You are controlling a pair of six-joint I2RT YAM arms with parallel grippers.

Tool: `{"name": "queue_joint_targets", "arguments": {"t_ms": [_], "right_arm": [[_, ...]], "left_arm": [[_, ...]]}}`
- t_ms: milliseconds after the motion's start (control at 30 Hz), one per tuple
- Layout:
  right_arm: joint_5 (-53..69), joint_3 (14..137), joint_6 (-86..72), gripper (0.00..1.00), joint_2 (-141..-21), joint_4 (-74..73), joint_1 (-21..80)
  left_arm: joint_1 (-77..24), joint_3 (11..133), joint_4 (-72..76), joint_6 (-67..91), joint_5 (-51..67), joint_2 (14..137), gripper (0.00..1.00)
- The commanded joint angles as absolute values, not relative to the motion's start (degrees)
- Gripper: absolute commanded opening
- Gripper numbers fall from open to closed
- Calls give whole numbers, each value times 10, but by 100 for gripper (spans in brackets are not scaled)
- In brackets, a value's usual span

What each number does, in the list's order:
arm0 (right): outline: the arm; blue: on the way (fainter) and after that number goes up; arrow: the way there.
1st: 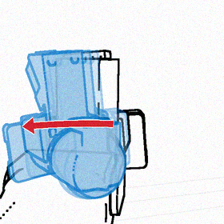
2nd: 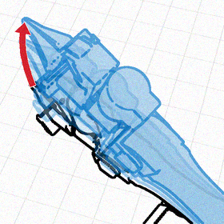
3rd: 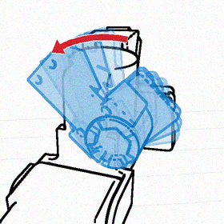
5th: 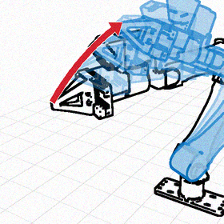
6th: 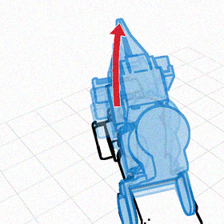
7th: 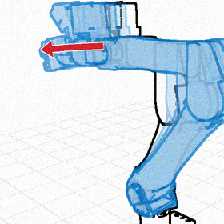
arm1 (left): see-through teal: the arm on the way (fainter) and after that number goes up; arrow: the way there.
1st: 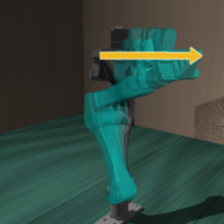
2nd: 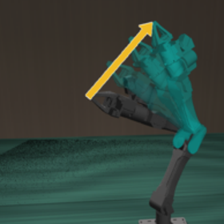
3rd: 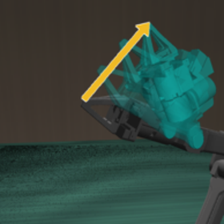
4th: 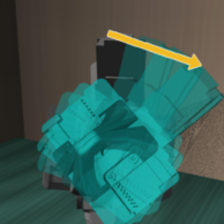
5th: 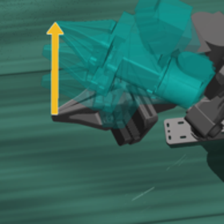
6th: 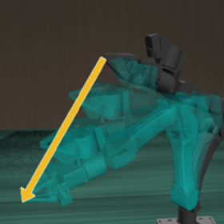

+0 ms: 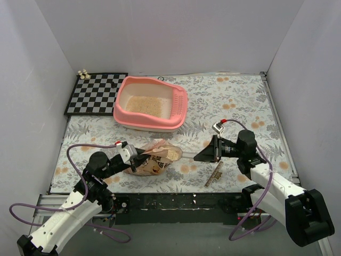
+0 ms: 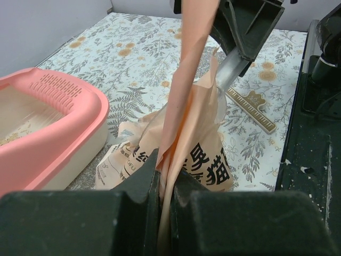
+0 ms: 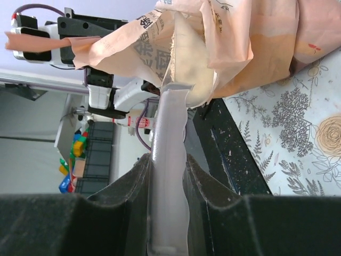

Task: Fill the litter box with clean litter

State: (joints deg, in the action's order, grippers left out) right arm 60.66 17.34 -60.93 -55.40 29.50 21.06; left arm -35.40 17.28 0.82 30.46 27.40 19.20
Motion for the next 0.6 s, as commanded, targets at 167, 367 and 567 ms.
{"name": "queue_joint_targets", "arguments": {"t_ms": [167, 367, 567], "right_arm": [[563, 89, -782, 1, -490, 467, 210], [544, 74, -799, 1, -468, 476, 211], [538, 91, -799, 1, -462, 459, 211]], "left_arm": [[-356, 176, 84, 299, 215, 164, 0], [-357, 165, 99, 296, 170, 128, 0], [-357, 167, 103, 297, 146, 126, 0]]}}
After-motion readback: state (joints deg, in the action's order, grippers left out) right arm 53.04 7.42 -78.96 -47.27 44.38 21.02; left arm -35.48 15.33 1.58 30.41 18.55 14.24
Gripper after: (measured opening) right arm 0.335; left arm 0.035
